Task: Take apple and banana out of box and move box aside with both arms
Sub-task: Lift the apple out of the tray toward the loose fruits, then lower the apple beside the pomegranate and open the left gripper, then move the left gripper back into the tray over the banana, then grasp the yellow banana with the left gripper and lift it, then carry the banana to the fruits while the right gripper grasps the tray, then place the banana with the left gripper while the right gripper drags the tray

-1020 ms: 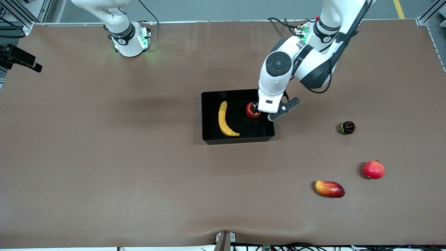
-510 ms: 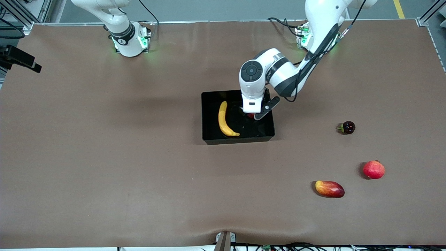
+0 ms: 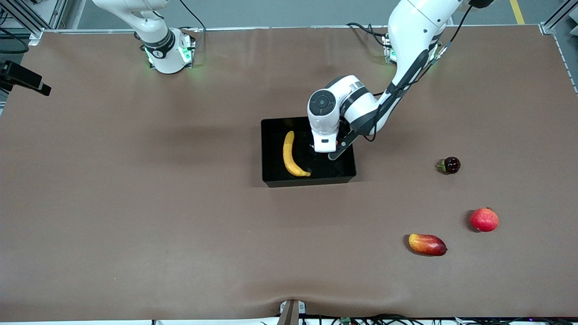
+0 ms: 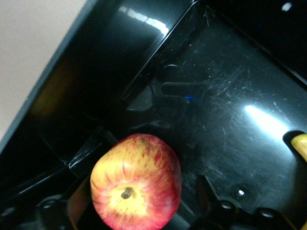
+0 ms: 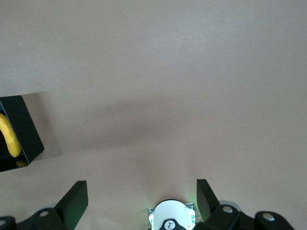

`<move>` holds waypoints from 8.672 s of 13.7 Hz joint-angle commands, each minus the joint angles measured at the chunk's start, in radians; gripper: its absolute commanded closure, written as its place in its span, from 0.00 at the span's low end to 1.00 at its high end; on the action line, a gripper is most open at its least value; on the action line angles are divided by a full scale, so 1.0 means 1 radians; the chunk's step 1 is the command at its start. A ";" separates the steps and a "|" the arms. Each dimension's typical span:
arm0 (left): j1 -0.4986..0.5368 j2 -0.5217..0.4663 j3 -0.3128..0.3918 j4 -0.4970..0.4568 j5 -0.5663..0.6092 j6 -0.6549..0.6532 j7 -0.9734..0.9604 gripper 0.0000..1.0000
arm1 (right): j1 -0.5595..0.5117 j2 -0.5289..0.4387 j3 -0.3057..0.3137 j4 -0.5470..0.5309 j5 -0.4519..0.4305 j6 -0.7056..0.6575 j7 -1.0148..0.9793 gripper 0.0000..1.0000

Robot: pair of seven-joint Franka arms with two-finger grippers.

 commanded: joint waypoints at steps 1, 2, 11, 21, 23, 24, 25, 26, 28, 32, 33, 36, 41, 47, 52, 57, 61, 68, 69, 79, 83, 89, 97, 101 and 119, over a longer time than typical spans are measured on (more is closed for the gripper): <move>0.004 0.009 0.001 0.010 0.040 0.023 -0.039 0.97 | -0.015 0.016 0.006 0.022 0.009 -0.015 -0.004 0.00; 0.004 0.006 0.001 0.014 0.043 0.021 -0.031 1.00 | -0.016 0.016 0.006 0.021 0.009 -0.016 -0.004 0.00; 0.039 -0.103 -0.014 0.379 0.025 -0.465 0.224 1.00 | -0.027 0.025 0.006 0.019 0.010 -0.016 -0.004 0.00; 0.516 -0.037 -0.011 0.378 -0.002 -0.465 0.837 1.00 | -0.029 0.026 0.008 0.021 0.010 -0.016 -0.004 0.00; 0.605 -0.012 -0.011 0.332 -0.002 -0.398 0.929 1.00 | -0.029 0.028 0.008 0.021 0.010 -0.016 -0.004 0.00; 0.648 -0.009 -0.011 0.289 -0.002 -0.346 0.967 1.00 | -0.029 0.028 0.008 0.021 0.010 -0.016 -0.004 0.00; 0.682 -0.003 -0.011 0.248 -0.002 -0.286 0.990 1.00 | -0.029 0.028 0.008 0.021 0.010 -0.016 -0.004 0.00; 0.696 -0.001 -0.011 0.215 0.004 -0.233 0.996 1.00 | -0.029 0.028 0.008 0.021 0.010 -0.016 -0.004 0.00; 0.705 0.020 -0.007 0.207 0.030 -0.198 0.998 1.00 | -0.029 0.028 0.008 0.021 0.010 -0.016 -0.004 0.00; 0.731 0.063 -0.007 0.206 0.127 -0.134 1.006 1.00 | -0.030 0.028 0.008 0.021 0.010 -0.016 -0.004 0.00; 0.730 0.069 -0.007 0.207 0.133 -0.134 1.006 1.00 | -0.030 0.028 0.008 0.021 0.010 -0.016 -0.004 0.00; 0.708 0.072 -0.013 0.212 0.117 -0.129 0.980 1.00 | -0.030 0.028 0.008 0.021 0.010 -0.016 -0.004 0.00; 0.598 0.101 -0.014 0.209 0.116 -0.108 0.805 1.00 | -0.030 0.028 0.008 0.021 0.010 -0.016 -0.004 0.00; 0.595 0.118 -0.014 0.177 0.121 -0.057 0.802 0.41 | -0.032 0.028 0.008 0.021 0.012 -0.016 -0.004 0.00; 0.613 0.027 -0.056 0.119 0.115 -0.028 0.802 0.00 | -0.030 0.028 0.008 0.021 0.010 -0.016 -0.004 0.00; 0.612 -0.081 -0.196 0.135 0.094 -0.167 0.748 0.00 | -0.032 0.028 0.008 0.021 0.012 -0.016 -0.004 0.00; 0.555 -0.054 -0.336 0.177 0.078 -0.175 0.506 0.00 | -0.032 0.029 0.008 0.021 0.010 -0.016 -0.003 0.00; 0.192 0.144 -0.310 0.325 0.202 -0.165 0.394 0.00 | -0.026 0.046 0.008 0.022 0.012 -0.016 -0.003 0.00; 0.167 0.173 -0.303 0.327 0.237 -0.163 0.388 0.00 | -0.032 0.048 0.008 0.022 0.012 -0.016 -0.004 0.00; -0.083 0.302 -0.074 0.349 0.239 0.102 0.328 0.42 | -0.032 0.171 0.008 0.018 0.000 -0.015 -0.004 0.00; -0.082 0.292 -0.074 0.349 0.241 0.102 0.328 1.00 | -0.023 0.215 0.011 -0.019 0.029 0.002 -0.004 0.00; -0.042 0.137 -0.143 0.350 0.229 -0.081 0.348 1.00 | 0.022 0.224 0.014 -0.238 0.171 0.235 0.009 0.00; 0.240 -0.167 -0.182 0.324 -0.009 -0.347 0.810 1.00 | 0.376 0.287 0.012 -0.372 0.237 0.635 0.310 0.00; 0.433 -0.207 -0.186 0.292 -0.046 -0.401 1.141 1.00 | 0.568 0.408 0.012 -0.367 0.237 0.870 0.526 0.00; 0.892 0.088 -0.174 0.257 0.148 -0.100 2.022 1.00 | 0.725 0.560 0.009 -0.250 0.167 0.845 0.680 1.00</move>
